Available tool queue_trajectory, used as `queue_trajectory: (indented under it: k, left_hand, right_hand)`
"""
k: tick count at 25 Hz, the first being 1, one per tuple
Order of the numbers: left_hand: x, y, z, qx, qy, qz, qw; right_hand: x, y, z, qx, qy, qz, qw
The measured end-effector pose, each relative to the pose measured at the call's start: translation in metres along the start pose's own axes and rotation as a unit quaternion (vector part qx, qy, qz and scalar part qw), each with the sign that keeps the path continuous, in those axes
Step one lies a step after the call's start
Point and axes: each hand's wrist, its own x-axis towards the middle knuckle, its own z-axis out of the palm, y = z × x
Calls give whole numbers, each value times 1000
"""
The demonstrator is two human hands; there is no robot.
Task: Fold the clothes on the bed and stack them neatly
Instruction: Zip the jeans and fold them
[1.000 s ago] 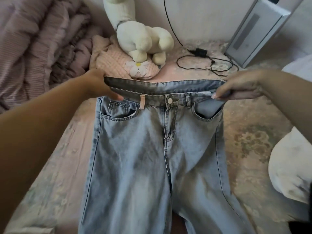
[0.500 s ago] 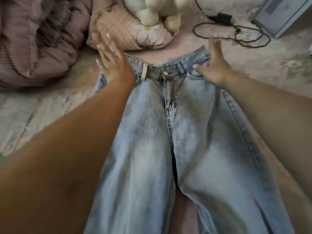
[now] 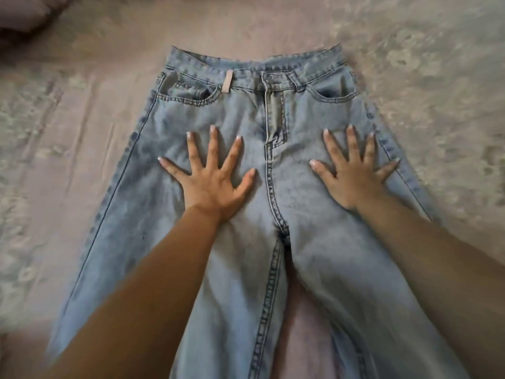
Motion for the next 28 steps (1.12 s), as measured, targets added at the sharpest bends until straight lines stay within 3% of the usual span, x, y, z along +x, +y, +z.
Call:
queue_trajectory:
  k: [2,5,7,10,13,16,18,20,22,25,28]
  left_hand:
    - [0,1,-3,8,-5,-1,1000]
    - [4,4,-25,-10,-85,1,996]
    - [-4,6,-47,-53,-142,-14,988]
    - [-95,38,-60,-214,-65,31,974]
    - [-271,82,-42,-316,-22,162,935]
    - [-421,103,-24,-254,-98,259,927]
    - [-489,111,-23,-187,-126,312,923]
    - [-534,117,-12,-158,-68,359,917]
    - [-563,115,0,-140,-37,416,898]
    - [-586,100,3,-104,-54,457,882]
    - [-603,91,-3,-87,-32,389,916]
  right_hand:
    - [5,-1,-3,-1,-8,7,1000]
    - [-12,-14,-22,-21,-59,41,997]
    - [-45,-25,-24,60,-48,42,996]
    - [-162,-10,6,156,58,-52,985]
    - [-314,39,60,106,132,-54,984]
    - [-441,80,100,-3,119,-38,992]
    - [-501,97,119,-46,121,-72,989]
    - [-546,107,136,-66,112,-111,985]
    - [-580,117,154,-66,92,-80,990]
    - [-614,119,167,14,56,55,997]
    - [-635,118,172,161,21,83,983]
